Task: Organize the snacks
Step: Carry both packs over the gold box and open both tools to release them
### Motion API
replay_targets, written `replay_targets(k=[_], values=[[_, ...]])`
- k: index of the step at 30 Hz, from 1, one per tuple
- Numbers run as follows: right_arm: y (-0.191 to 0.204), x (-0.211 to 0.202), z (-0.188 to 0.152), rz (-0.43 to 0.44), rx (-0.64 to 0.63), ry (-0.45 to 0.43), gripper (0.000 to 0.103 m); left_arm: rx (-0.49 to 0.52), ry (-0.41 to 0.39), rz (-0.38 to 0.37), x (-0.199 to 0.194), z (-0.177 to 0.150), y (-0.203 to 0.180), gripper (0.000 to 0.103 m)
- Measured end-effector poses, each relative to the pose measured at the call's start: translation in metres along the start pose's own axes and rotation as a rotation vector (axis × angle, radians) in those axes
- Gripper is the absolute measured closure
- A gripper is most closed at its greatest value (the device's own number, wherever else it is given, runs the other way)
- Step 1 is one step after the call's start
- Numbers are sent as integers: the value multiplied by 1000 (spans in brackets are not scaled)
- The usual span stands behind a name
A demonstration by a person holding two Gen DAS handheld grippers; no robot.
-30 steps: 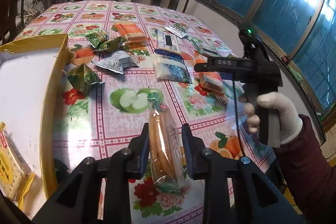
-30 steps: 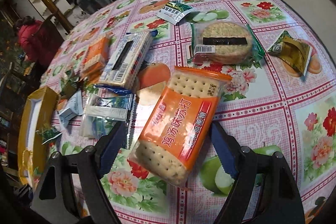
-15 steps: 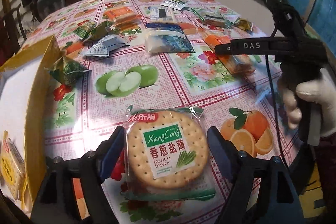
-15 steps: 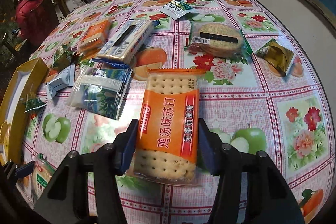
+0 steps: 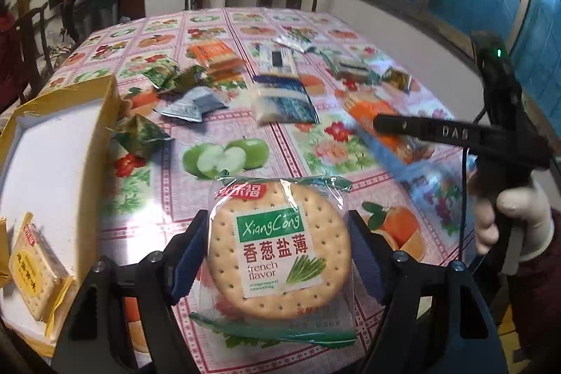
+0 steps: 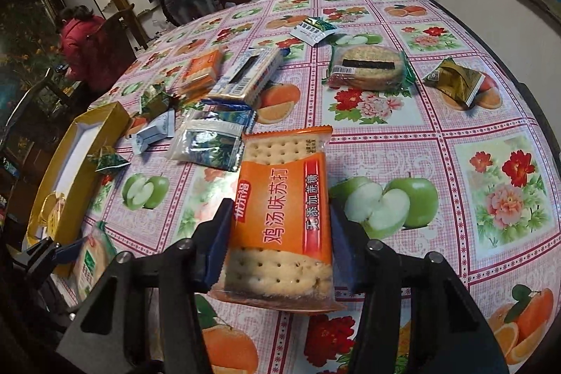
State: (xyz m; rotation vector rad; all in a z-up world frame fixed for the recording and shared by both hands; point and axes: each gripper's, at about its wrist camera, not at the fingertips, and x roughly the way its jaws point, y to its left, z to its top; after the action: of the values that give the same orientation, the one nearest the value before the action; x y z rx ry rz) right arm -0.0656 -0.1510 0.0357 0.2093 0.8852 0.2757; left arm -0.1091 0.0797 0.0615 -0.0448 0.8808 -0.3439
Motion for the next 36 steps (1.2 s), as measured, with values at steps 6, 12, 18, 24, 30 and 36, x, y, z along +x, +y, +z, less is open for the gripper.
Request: replay_targets(k=[6,12,18,24,30,36], values=[[31,-14,5,119,-17,-10,50,-164,-90,-5,-55,12,68,27],[97,-5,23,281,-59,38,50,-280,-72,110,-62,14,152,27],[186,23,41,359,-158,84,49,-391,-53,164,-47,20,214,27],[265,68,51,392,-230,158,49,-471,-16,164,-26,27,254,27],[310,116,47,354,-282,223,49,-546,6,145,-16,24,282,27],[322,149,43,317,-288,252,49,-583,-20,93,-20,24,290,27]])
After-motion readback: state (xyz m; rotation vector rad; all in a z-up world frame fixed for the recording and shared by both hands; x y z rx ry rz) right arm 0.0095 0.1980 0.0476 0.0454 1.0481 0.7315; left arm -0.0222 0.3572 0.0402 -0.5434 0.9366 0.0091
